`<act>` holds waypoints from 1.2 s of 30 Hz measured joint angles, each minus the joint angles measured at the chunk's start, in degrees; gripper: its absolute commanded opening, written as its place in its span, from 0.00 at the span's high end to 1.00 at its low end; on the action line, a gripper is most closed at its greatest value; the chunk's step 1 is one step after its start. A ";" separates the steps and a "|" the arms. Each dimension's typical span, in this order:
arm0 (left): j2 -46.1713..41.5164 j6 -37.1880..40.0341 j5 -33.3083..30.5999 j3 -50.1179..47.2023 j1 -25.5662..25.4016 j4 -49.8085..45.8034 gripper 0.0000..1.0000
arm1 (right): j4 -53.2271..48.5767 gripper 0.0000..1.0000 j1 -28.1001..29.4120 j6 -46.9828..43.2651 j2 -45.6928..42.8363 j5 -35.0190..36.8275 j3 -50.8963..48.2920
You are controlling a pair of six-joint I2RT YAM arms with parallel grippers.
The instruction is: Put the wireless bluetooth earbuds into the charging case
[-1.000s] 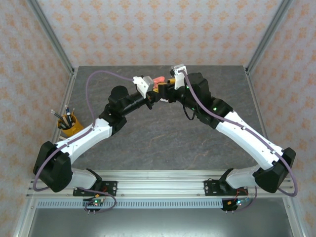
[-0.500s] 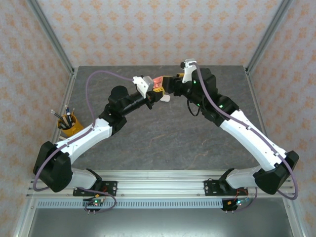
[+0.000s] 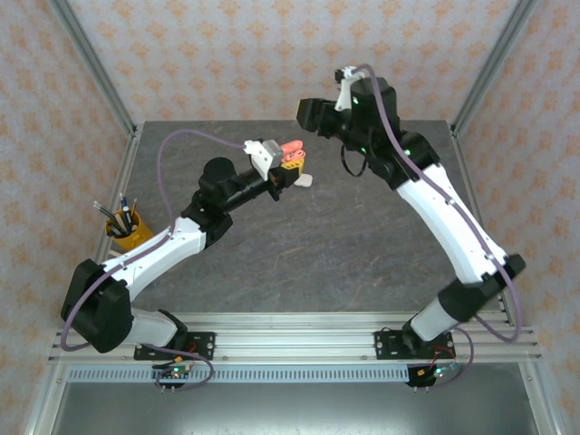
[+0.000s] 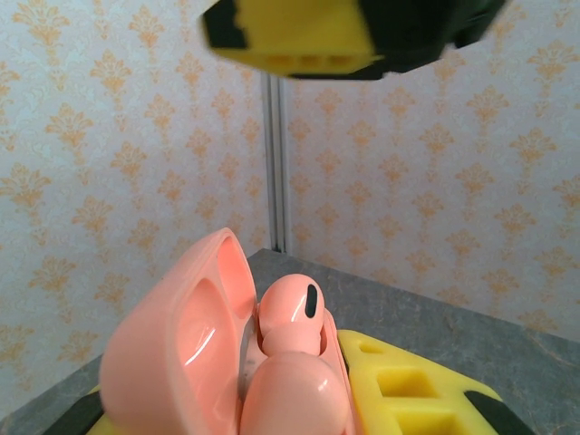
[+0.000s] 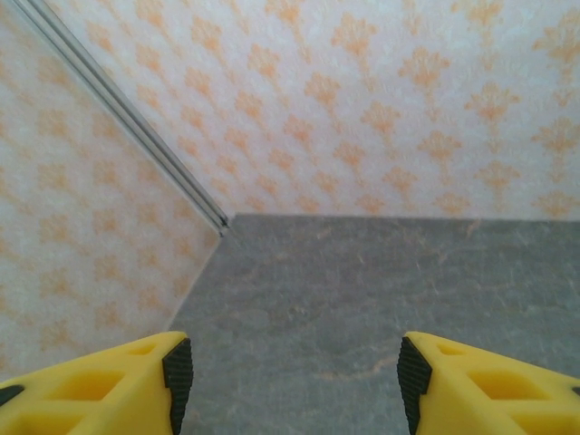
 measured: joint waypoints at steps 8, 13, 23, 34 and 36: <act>0.07 0.07 0.70 0.00 0.00 -0.02 1.00 | -19.52 0.46 -0.39 -1.33 17.92 -2.91 19.12; 0.63 0.20 1.40 -0.11 -0.61 -1.33 1.00 | -24.41 0.53 -0.96 -2.05 18.91 -5.40 19.45; 1.75 0.22 1.75 -0.13 -1.79 -2.14 1.00 | -21.07 0.54 -1.22 -2.10 1.97 -6.69 -1.18; 9.25 -6.64 -1.79 2.97 -0.63 -5.29 1.00 | -17.16 0.51 -8.72 6.73 -6.91 0.46 -18.10; 12.07 -9.84 -1.84 3.87 -0.63 -7.50 1.00 | -15.76 0.51 -10.91 8.72 -6.95 1.01 -22.12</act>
